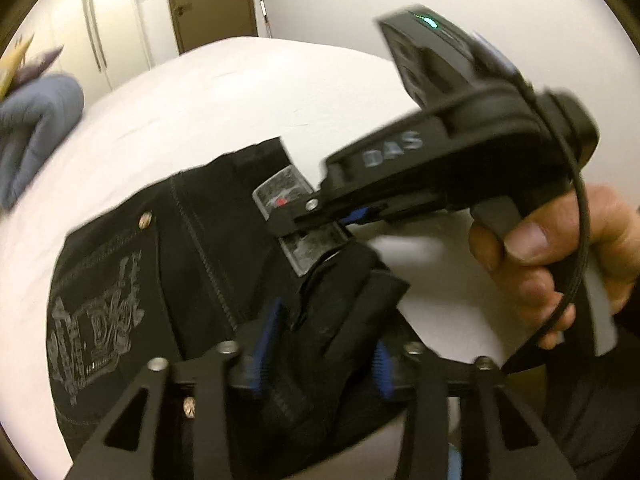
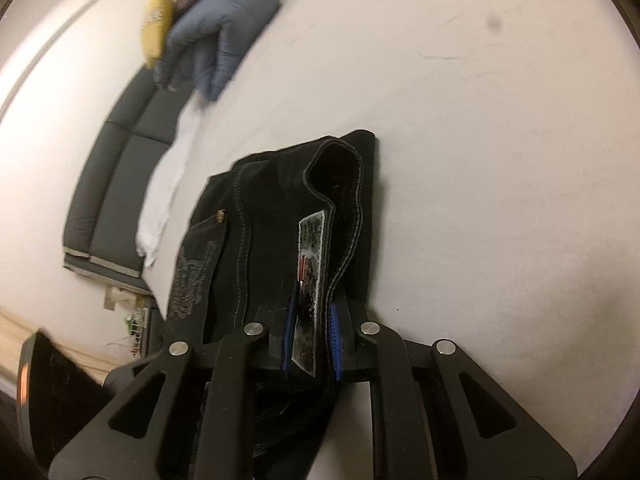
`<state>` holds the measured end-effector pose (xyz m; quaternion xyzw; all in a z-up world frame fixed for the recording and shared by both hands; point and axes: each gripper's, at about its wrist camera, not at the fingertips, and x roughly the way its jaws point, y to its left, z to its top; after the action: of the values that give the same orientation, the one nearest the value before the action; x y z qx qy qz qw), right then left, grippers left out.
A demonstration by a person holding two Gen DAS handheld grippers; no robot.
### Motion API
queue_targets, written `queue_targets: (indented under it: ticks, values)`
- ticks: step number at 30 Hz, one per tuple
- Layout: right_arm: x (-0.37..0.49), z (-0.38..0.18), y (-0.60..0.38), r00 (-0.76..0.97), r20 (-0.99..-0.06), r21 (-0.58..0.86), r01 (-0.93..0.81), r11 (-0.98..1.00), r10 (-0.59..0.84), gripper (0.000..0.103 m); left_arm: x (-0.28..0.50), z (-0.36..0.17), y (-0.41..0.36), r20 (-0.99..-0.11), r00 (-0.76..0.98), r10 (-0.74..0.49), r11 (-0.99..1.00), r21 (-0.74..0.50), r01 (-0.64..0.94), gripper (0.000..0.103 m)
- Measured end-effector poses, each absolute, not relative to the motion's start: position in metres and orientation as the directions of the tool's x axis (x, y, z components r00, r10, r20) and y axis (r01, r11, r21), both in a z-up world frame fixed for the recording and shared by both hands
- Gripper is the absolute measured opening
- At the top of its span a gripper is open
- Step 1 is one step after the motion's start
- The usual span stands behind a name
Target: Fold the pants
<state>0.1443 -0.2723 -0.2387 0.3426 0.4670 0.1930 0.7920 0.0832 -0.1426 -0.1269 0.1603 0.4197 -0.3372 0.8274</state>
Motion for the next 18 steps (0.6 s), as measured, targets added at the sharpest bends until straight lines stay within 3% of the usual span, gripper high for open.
queue_targets:
  ticks: [1,4,9,14,18]
  values:
    - [0.144,-0.238,-0.273,0.489,-0.603,0.73,0.017,0.684,0.631,0.018,0.083,-0.122,-0.131,-0.794,0.414,-0.446,0.725,-0.048,0.688,0.062]
    - [0.139,-0.23,-0.277,0.492,-0.615,0.726,0.049,0.686,0.616,0.023,0.081,-0.099,-0.087,-0.755,0.44,-0.487,0.749,-0.102,0.655,0.074]
    - [0.122,-0.204,-0.287,0.555,-0.665,0.658,0.121,0.743,0.499,0.026,0.102,-0.077,-0.006,-0.73,0.517,-0.448,0.835,-0.135,0.533,0.074]
    - [0.109,-0.168,-0.247,0.568,-0.635,0.64,0.008,0.768,0.523,0.026,0.144,-0.09,0.041,-0.784,0.512,-0.352,0.897,-0.127,0.423,0.072]
    - [0.108,-0.203,-0.214,0.459,-0.769,0.523,0.051,0.851,0.445,0.023,0.162,-0.119,0.032,-0.86,0.429,-0.278,0.892,-0.065,0.448,0.071]
